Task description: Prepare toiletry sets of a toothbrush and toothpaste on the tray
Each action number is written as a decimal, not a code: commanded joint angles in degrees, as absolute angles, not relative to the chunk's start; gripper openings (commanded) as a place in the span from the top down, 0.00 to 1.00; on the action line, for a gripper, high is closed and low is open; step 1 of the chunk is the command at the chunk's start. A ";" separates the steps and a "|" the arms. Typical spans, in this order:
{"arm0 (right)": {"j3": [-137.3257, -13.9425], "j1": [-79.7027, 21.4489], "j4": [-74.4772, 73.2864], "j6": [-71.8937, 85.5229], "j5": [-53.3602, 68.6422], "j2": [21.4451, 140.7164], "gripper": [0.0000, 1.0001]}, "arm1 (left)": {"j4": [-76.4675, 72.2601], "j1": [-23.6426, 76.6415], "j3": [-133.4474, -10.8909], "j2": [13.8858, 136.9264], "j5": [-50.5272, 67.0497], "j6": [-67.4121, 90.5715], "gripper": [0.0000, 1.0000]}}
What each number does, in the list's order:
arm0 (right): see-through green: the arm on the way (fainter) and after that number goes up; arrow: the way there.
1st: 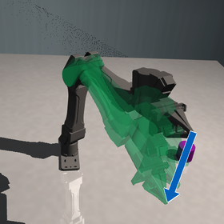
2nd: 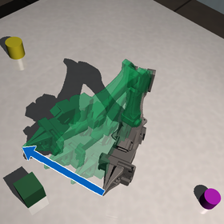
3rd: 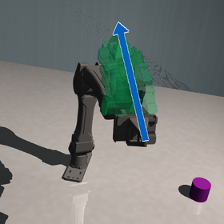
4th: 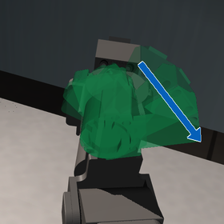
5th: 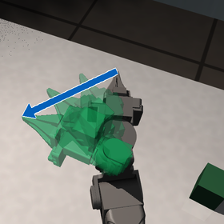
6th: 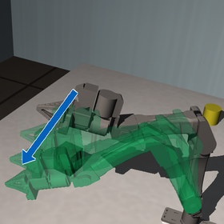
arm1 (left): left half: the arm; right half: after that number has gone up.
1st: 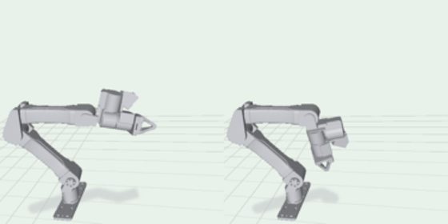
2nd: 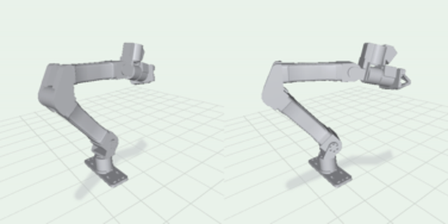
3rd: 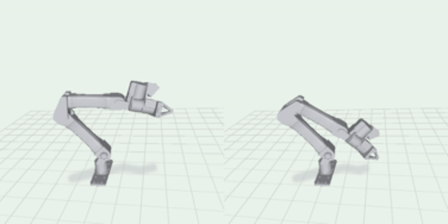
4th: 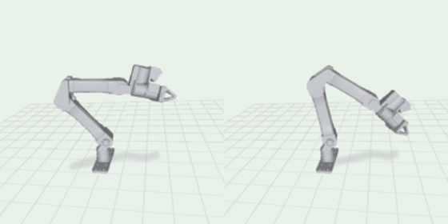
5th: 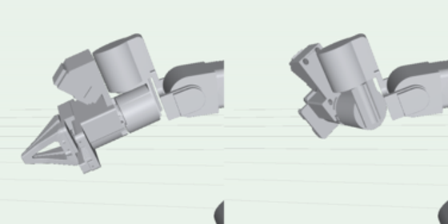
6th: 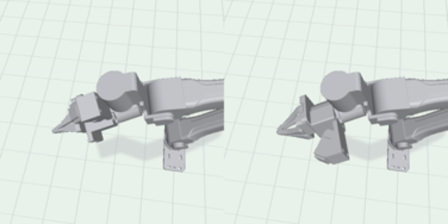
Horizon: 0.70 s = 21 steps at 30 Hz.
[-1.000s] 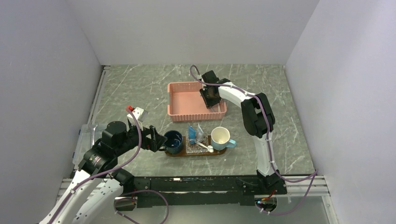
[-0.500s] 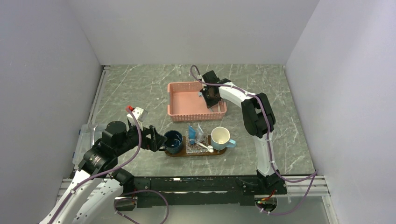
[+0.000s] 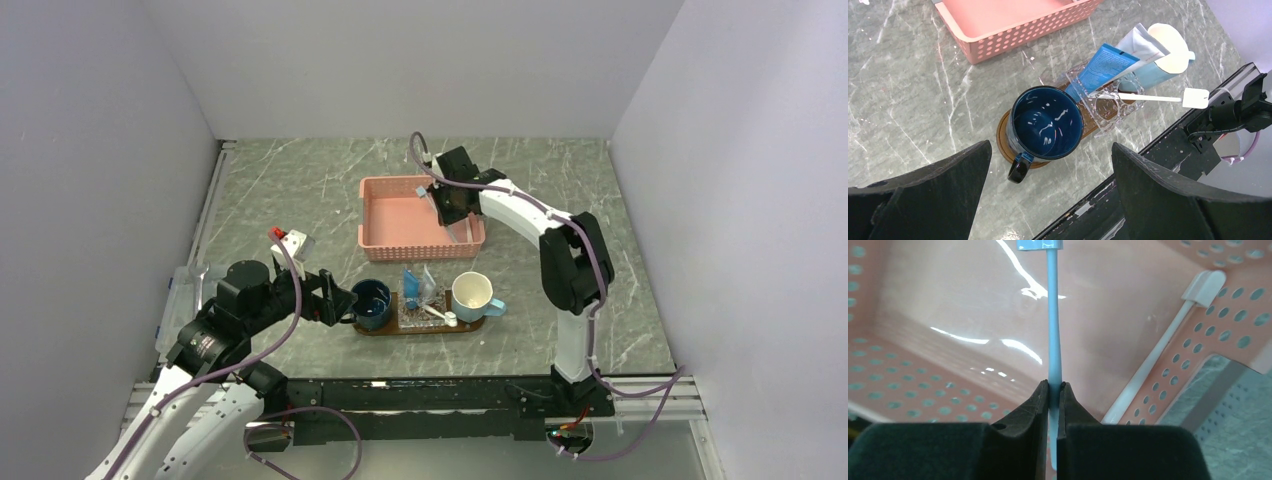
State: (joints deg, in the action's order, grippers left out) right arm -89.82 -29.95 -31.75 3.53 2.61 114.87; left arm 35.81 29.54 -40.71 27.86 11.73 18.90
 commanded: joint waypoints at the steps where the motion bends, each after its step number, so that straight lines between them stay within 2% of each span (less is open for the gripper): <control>1: -88.94 -31.04 -27.99 2.51 2.26 108.49 1.00 | 33.86 29.26 -41.55 27.42 12.47 18.13 0.04; 13: -87.41 -36.41 -30.66 1.38 -3.98 94.65 1.00 | 34.28 29.24 -43.76 29.99 14.49 17.88 0.04; 21: -85.68 -43.56 -34.56 1.71 -9.67 85.41 1.00 | 36.05 29.19 -51.38 34.35 17.91 18.62 0.04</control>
